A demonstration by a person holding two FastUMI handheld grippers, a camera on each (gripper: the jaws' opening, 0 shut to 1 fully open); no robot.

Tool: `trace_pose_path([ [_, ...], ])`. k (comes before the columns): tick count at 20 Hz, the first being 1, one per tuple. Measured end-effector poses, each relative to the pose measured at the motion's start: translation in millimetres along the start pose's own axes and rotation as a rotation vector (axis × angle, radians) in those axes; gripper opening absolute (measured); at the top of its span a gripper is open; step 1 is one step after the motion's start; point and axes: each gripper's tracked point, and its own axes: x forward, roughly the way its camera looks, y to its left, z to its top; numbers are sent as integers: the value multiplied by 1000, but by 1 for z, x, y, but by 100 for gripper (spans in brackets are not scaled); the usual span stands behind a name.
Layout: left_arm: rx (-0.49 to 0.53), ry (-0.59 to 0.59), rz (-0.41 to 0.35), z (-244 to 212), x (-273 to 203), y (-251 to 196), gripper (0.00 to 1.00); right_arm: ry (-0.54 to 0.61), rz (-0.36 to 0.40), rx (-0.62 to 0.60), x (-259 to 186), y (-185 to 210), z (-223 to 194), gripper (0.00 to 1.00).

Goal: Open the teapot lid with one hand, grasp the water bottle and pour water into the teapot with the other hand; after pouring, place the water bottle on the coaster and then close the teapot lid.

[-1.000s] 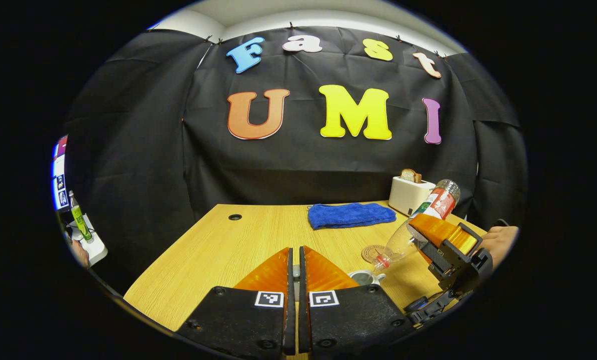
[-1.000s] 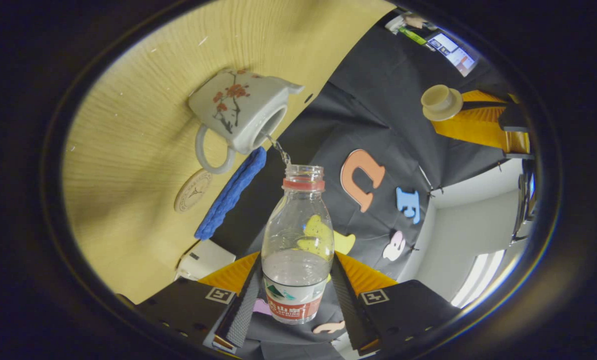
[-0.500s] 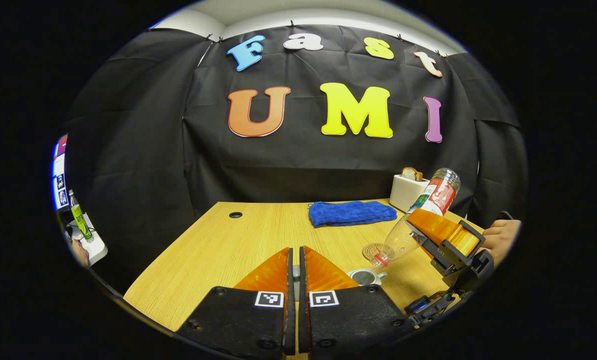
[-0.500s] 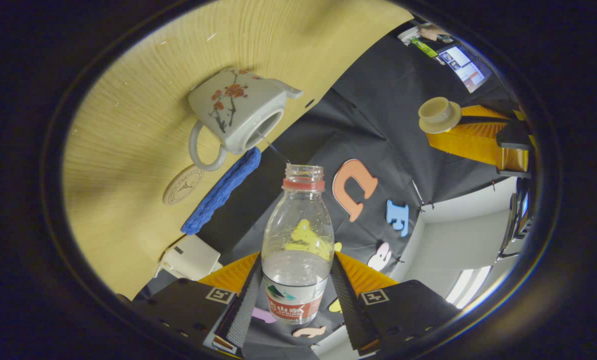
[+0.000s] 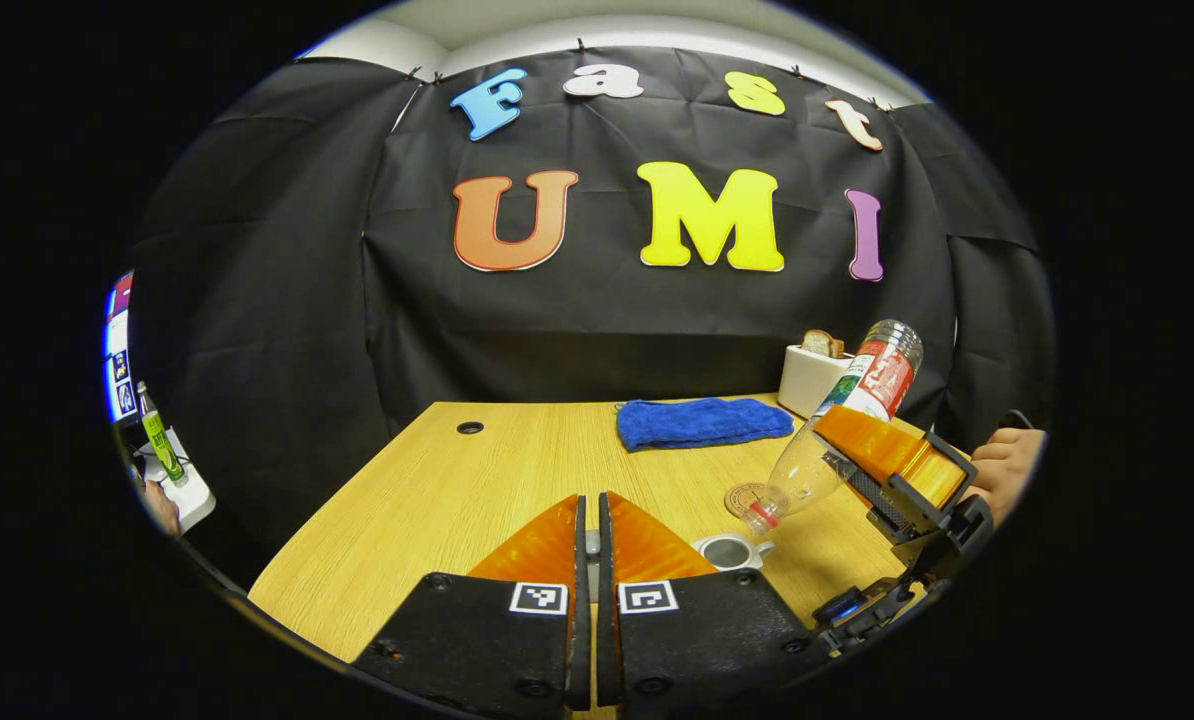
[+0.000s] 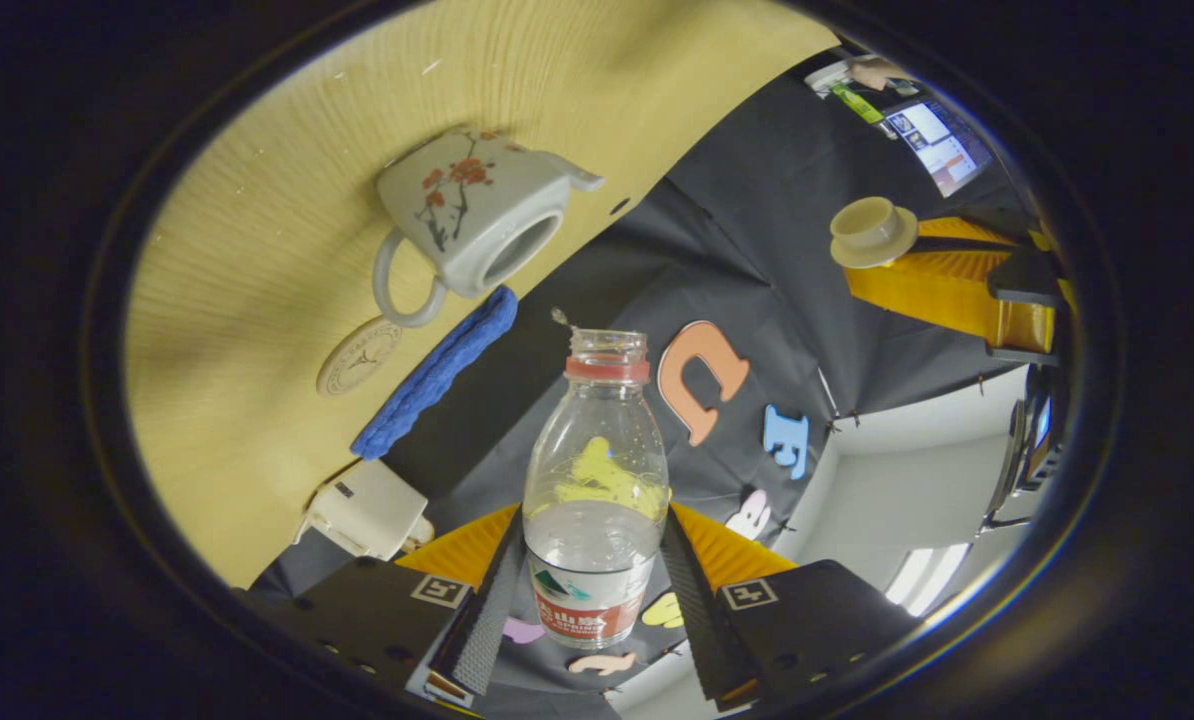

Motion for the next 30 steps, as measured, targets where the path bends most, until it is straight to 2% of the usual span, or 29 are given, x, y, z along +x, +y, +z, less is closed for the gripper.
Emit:
trace_pose_path([
  [5,5,-1,10,0,2,1,5,4,-32,77,-1,1,1,76],
  [11,-35,-16,23,4,2,11,5,54,-10,367,3,26,-21,78],
  [15,-55,-17,44,1,5,17,5,55,-9,763,5,27,-33,76],
  [19,-68,-4,51,-1,7,19,5,125,37,1003,15,31,-55,78],
  [20,-68,-6,53,-2,7,20,5,144,54,1064,19,33,-59,76],
  [21,-67,-14,55,0,6,20,5,162,74,1131,21,37,-61,78],
  [22,-74,-20,47,3,5,18,5,175,90,1204,24,39,-63,76],
  [24,-89,-34,27,8,2,12,5,189,102,1370,31,39,-64,78],
  [27,-84,-41,13,10,0,8,5,193,147,1589,40,45,-59,78],
  [30,-86,-38,10,9,1,8,5,201,259,1768,47,64,-42,78],
])
